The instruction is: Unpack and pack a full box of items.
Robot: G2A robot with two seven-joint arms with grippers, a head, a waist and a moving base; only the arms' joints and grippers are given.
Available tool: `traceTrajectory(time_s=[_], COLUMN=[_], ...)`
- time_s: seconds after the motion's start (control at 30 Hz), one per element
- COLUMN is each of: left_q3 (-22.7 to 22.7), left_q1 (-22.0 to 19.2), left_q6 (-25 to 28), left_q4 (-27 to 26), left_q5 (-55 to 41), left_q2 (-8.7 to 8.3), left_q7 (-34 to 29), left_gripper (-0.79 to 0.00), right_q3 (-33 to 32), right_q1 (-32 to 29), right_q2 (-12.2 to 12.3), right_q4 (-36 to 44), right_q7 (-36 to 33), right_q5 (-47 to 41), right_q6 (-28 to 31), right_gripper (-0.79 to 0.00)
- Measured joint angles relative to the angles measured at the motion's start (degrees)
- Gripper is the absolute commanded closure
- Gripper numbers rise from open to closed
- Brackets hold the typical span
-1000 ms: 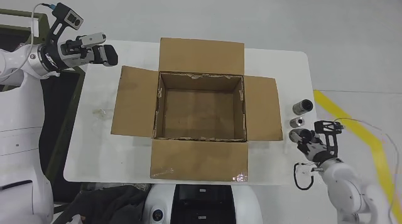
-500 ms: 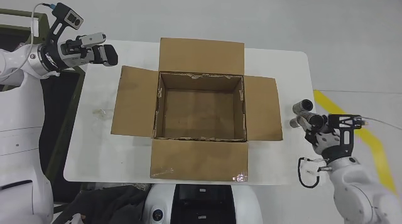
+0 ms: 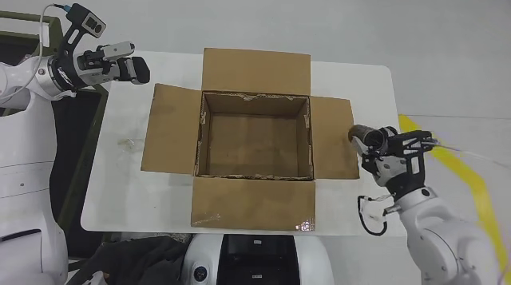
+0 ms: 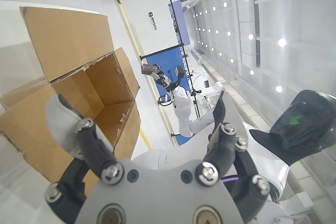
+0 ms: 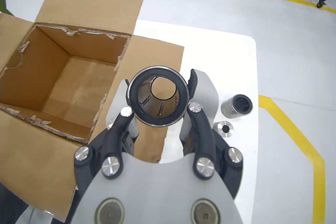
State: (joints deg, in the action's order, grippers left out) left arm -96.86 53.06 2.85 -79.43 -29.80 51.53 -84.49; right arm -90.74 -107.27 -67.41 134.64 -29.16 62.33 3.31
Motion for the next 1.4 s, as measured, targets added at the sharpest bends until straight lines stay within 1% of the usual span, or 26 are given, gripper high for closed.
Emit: traceTrajectory(time_s=[0.27, 0.43, 0.57, 0.87, 0.97, 1.1, 1.2, 1.4], left_q3=[0.0, 0.0, 0.0, 0.0, 0.0, 0.0, 0.0, 0.0], left_q1=[0.0, 0.0, 0.0, 0.0, 0.0, 0.0, 0.0, 0.0], left_q6=[0.0, 0.0, 0.0, 0.0, 0.0, 0.0, 0.0, 0.0], left_q4=[0.0, 0.0, 0.0, 0.0, 0.0, 0.0, 0.0, 0.0], left_q5=[0.0, 0.0, 0.0, 0.0, 0.0, 0.0, 0.0, 0.0], left_q2=[0.00, 0.00, 0.00, 0.00, 0.00, 0.00, 0.00, 0.00], left_q7=[0.0, 0.0, 0.0, 0.0, 0.0, 0.0, 0.0, 0.0], left_gripper=[-0.785, -0.785, -0.785, -0.785, -0.785, -0.785, -0.785, -0.785], right_q3=[5.8, 10.6, 15.4, 27.3, 31.4, 36.6, 40.0, 45.1], right_q1=[6.6, 12.9, 19.2, 35.2, 41.0, 47.2, 51.3, 57.1], right_q2=[-0.1, -0.2, -0.7, -2.5, -3.5, -4.9, -6.0, -8.1], right_q4=[0.0, -1.6, -4.9, -17.5, -23.0, -28.8, -33.1, -41.5], right_q7=[-3.5, -7.5, -10.1, -14.4, -15.7, -17.3, -18.2, -18.9], right_q5=[0.5, 0.8, 0.4, -5.5, -8.2, -9.5, -10.7, -13.9], right_q6=[2.2, 3.2, 3.5, 5.0, 5.5, 4.8, 4.1, 3.4], right_gripper=[0.000, 0.000, 0.000, 0.000, 0.000, 0.000, 0.000, 0.000])
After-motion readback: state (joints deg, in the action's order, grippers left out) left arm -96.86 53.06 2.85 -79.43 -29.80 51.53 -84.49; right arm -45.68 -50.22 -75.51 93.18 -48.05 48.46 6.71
